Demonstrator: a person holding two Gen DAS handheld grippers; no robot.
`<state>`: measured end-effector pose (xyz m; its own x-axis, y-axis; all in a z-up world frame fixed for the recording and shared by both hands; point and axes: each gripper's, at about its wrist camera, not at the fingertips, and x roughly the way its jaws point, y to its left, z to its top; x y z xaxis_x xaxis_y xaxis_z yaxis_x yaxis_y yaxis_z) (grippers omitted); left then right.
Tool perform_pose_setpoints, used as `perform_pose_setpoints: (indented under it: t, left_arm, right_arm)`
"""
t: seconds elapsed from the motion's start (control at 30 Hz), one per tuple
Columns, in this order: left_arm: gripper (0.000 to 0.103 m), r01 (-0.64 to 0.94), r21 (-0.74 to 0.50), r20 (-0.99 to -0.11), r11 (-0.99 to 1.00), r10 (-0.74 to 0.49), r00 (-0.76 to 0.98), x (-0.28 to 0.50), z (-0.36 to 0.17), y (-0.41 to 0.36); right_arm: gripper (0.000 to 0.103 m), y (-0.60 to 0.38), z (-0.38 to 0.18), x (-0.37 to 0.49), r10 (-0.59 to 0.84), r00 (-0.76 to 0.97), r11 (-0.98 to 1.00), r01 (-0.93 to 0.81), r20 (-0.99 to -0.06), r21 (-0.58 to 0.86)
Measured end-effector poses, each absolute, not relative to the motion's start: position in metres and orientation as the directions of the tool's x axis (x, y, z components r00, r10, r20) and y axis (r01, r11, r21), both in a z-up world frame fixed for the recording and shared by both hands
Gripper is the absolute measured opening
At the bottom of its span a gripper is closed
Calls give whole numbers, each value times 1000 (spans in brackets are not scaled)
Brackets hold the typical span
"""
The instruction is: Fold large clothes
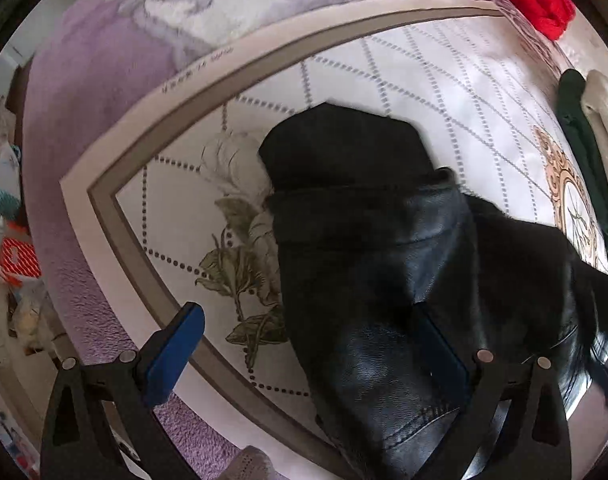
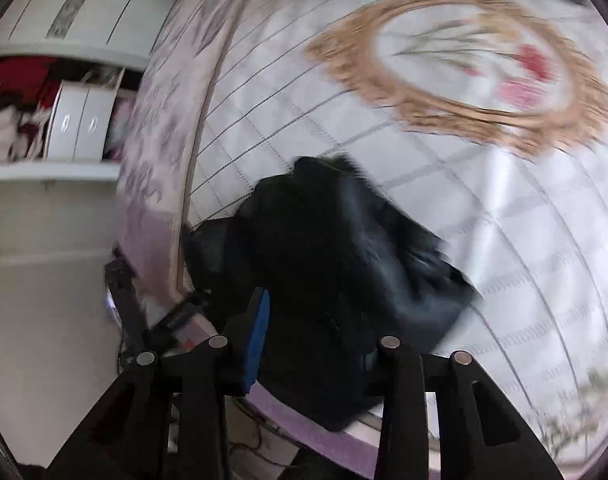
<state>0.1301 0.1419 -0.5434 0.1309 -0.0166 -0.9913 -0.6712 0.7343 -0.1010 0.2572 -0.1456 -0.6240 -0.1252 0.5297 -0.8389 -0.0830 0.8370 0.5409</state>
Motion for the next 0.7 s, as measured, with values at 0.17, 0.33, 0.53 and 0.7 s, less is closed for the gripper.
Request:
perform_pose_setpoints:
  t: [0.17, 0.33, 0.53, 0.7]
  left_arm:
    - [103, -651, -97, -990, 753, -7, 139, 129, -544, 146]
    - [103, -680, -83, -989, 729, 23, 145, 122, -516, 155]
    - [103, -699, -109, -974, 707, 64, 217, 127, -478, 164]
    - [103, -685, -66, -992, 726, 29, 126, 143, -528, 164]
  right_arm:
    - [18, -71, -685, 284, 407, -155, 904, -70, -900, 421]
    - [22, -68, -675, 288, 391, -204, 912, -47, -898, 407]
    - [43, -68, -620, 273, 411, -157, 891, -138, -898, 432]
    - [44, -21, -664, 280, 295, -231, 899, -261, -927, 351]
